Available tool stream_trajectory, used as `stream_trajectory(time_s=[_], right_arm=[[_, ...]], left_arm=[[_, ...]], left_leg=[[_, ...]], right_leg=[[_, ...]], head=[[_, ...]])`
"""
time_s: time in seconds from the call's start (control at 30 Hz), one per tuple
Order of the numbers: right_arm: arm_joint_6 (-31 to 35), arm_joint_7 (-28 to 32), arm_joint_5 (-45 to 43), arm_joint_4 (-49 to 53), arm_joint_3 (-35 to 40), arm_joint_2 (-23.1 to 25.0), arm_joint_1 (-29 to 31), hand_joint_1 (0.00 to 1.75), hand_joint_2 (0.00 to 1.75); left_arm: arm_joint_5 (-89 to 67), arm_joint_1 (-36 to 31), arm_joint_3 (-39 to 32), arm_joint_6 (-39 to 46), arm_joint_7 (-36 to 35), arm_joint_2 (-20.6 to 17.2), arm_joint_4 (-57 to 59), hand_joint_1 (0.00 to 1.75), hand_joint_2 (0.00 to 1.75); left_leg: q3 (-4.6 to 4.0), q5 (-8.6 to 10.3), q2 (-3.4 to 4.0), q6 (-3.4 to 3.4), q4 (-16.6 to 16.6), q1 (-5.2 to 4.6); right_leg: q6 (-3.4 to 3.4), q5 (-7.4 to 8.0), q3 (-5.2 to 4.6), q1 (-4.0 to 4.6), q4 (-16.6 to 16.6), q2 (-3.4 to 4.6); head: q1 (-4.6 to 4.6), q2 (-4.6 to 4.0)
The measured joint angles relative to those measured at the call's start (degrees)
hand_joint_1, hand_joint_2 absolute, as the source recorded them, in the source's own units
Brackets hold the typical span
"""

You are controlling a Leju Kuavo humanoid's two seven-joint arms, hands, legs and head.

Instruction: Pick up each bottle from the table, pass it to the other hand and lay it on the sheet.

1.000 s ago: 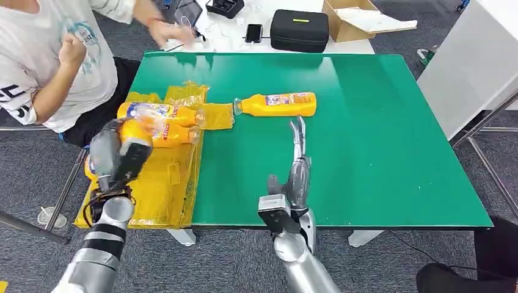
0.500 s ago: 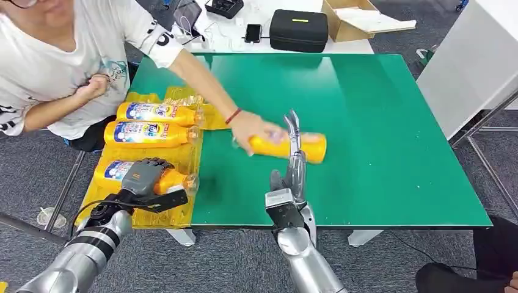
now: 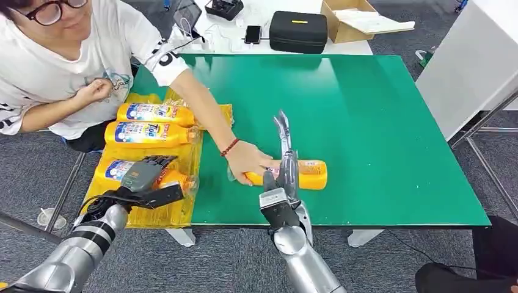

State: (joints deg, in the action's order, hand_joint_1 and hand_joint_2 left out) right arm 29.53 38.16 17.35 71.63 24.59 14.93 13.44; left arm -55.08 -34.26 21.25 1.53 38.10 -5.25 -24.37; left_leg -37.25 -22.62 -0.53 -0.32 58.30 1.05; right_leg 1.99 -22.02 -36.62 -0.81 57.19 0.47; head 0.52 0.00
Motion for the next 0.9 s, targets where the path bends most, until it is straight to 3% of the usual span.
stream_trajectory(time_s=[0.07,0.1,0.37,0.57,0.8,0.9], right_arm=[[-0.1,0.0,0.0,-0.2,0.0,0.0,0.0,0.0,0.0],[-0.1,0.0,0.0,-0.3,0.0,0.0,0.0,0.0,0.0],[-0.9,0.0,-0.1,-1.1,0.0,0.1,0.3,0.0,0.0],[-1.6,0.0,-0.4,-2.1,0.0,0.2,1.1,0.0,0.0],[-3.4,0.2,-1.7,-4.2,-0.1,0.2,2.2,0.0,0.0],[-3.5,0.5,-1.8,-5.0,-0.2,0.2,2.4,0.0,0.0]], left_arm=[[0.3,0.0,0.0,-0.2,0.1,0.0,0.0,0.0,1.75],[0.4,0.0,0.0,-0.2,0.1,0.0,0.0,0.0,0.0],[2.8,-0.1,0.0,-2.9,1.4,-0.3,0.0,0.0,0.0],[12.8,0.3,0.6,-14.1,2.3,-1.2,-1.6,0.0,0.0],[30.3,1.1,6.3,-29.8,2.5,-7.3,-8.1,0.0,0.0],[39.0,3.8,8.0,-29.0,2.4,-9.0,-12.7,0.0,0.0]], left_leg=[[0.0,0.0,0.0,0.0,0.0,0.0],[0.0,0.0,-0.01,0.0,0.0,0.0],[0.04,0.0,-0.02,0.0,0.0,0.0],[0.15,0.01,-0.16,-0.01,0.0,0.0],[0.34,0.03,-0.08,-0.06,0.0,0.05],[0.32,0.03,-0.04,-0.06,0.0,0.06]], right_leg=[[0.0,0.0,0.0,0.0,0.0,0.0],[0.0,0.0,0.01,0.0,0.0,0.0],[0.0,0.0,0.06,0.0,0.0,-0.01],[-0.02,-0.03,0.23,0.0,0.0,-0.12],[-0.05,-0.01,0.35,0.04,0.0,-0.1],[-0.05,-0.02,0.29,0.04,0.0,-0.1]], head=[[0.02,0.0],[0.02,0.0],[0.02,0.0],[0.0,0.02],[0.02,0.0],[0.02,0.0]])
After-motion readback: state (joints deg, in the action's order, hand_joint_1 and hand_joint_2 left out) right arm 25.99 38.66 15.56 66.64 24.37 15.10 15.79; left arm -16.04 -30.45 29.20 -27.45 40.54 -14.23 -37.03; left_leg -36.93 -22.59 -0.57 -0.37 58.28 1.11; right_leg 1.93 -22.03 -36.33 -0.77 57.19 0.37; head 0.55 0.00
